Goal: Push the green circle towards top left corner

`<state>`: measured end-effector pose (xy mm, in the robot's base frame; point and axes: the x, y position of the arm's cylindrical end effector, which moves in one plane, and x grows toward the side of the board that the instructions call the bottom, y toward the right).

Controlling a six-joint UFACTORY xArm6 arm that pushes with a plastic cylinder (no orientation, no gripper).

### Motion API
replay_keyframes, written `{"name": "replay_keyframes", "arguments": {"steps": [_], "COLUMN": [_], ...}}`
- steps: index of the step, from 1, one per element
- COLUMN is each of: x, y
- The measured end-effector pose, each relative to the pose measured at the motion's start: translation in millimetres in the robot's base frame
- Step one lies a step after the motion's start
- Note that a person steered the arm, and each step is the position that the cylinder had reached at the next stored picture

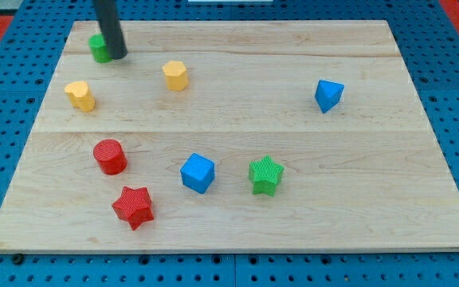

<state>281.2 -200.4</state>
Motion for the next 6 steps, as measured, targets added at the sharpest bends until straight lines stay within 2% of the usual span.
{"name": "replay_keyframes", "arguments": {"steps": [2, 3, 4, 5, 6], "x": [4, 31, 33, 12, -17], "y": [30, 21, -4, -33, -33]}}
